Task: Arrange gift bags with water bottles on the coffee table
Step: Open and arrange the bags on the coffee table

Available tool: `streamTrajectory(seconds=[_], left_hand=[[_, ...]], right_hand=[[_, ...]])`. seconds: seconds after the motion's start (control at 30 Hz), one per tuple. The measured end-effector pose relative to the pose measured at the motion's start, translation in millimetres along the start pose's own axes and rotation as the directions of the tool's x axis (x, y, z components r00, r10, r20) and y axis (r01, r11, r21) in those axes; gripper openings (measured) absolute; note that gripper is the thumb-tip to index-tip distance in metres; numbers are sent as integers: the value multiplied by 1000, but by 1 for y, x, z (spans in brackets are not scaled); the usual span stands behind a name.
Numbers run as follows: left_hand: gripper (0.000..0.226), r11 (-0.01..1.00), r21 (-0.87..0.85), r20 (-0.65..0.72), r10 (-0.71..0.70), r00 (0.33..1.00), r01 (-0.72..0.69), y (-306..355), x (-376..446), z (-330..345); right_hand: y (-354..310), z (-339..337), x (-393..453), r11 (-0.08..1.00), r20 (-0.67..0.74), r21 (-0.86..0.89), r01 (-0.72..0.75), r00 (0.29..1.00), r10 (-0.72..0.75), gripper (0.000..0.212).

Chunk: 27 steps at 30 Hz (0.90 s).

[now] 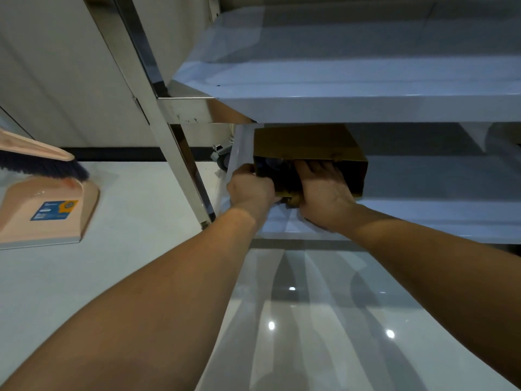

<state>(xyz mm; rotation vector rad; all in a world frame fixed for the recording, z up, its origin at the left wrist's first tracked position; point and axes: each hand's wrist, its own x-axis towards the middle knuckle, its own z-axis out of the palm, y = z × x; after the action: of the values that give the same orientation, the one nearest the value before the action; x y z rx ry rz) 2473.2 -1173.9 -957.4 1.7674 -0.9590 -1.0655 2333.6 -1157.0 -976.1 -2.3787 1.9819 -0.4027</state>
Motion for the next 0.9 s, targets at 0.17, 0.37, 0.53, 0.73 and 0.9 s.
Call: streamTrajectory(seconds=[0.17,0.37,0.53,0.73,0.9], left_hand=[[22,995,-101,4,-23,1000,23,-2,-10,0],[39,966,-233,-11,-120,993,114,-16,-61,-16],[41,941,-219,-29,-270,962,258,-4,-129,-43],[28,905,-123,-9,-412,911,407,67,-187,-67],[20,832,188,-54,-522,851,522,122,-221,-94]], right_hand=[[-20,1,-6,992,-95,115,-57,993,68,58],[-26,-2,-81,983,-93,177,37,995,-21,13],[-53,-55,-137,918,-24,356,-175,980,197,14],[-63,-144,-152,891,53,411,-190,981,184,11],[-58,-240,-149,865,160,429,-260,964,210,19]])
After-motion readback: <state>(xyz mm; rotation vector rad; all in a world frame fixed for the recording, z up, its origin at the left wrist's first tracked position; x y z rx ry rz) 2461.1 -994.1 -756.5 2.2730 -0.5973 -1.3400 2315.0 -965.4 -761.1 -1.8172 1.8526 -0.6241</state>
